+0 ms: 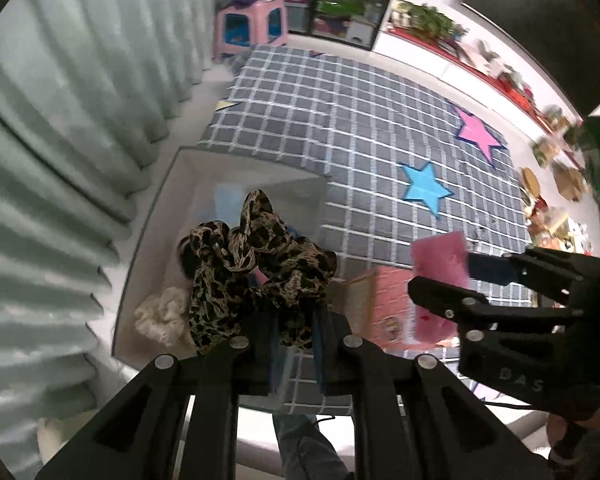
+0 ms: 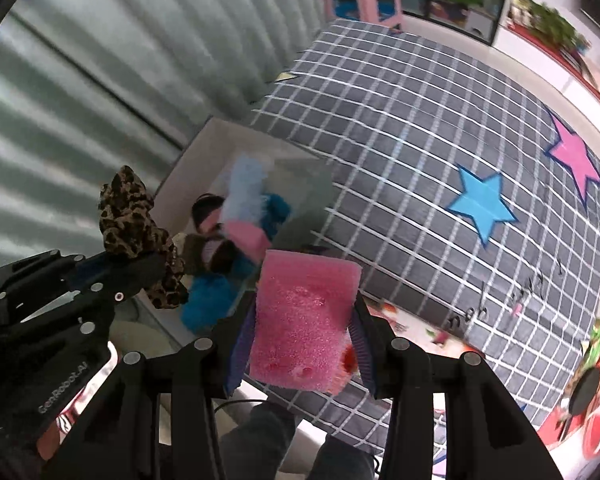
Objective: Organize soft objects
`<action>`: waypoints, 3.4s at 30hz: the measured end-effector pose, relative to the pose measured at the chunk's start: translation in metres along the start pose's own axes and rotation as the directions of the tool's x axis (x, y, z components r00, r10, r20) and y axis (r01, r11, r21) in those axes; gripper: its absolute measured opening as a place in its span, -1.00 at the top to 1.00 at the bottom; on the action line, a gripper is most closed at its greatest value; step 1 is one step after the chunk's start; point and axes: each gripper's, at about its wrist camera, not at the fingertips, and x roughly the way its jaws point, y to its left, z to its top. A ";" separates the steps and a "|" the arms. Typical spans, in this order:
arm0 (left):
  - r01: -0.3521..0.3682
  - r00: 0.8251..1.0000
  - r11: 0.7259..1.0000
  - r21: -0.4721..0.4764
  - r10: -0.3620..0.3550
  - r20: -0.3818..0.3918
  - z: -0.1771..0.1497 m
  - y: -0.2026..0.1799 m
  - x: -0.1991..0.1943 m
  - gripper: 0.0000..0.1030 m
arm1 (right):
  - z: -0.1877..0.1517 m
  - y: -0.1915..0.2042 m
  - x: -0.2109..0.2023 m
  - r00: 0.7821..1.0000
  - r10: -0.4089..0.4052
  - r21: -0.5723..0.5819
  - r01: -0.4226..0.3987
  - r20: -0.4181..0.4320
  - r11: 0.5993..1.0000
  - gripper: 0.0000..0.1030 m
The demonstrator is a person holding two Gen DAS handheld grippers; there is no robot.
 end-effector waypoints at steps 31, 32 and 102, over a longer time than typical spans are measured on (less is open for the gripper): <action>-0.087 0.991 0.982 -0.166 0.068 -0.119 -0.027 0.071 0.051 0.71 | 0.052 0.073 0.058 0.996 -0.003 -0.163 -0.011 -0.084 0.987 0.11; -0.088 0.990 0.982 -0.165 0.068 -0.120 -0.026 0.071 0.052 0.71 | 0.054 0.072 0.059 0.996 -0.005 -0.160 -0.009 -0.085 0.987 0.11; -0.210 0.977 0.965 -0.160 0.201 -0.071 -0.034 0.087 0.039 -0.73 | 0.053 0.088 0.057 0.991 -0.122 -0.219 0.106 -0.060 0.970 -0.99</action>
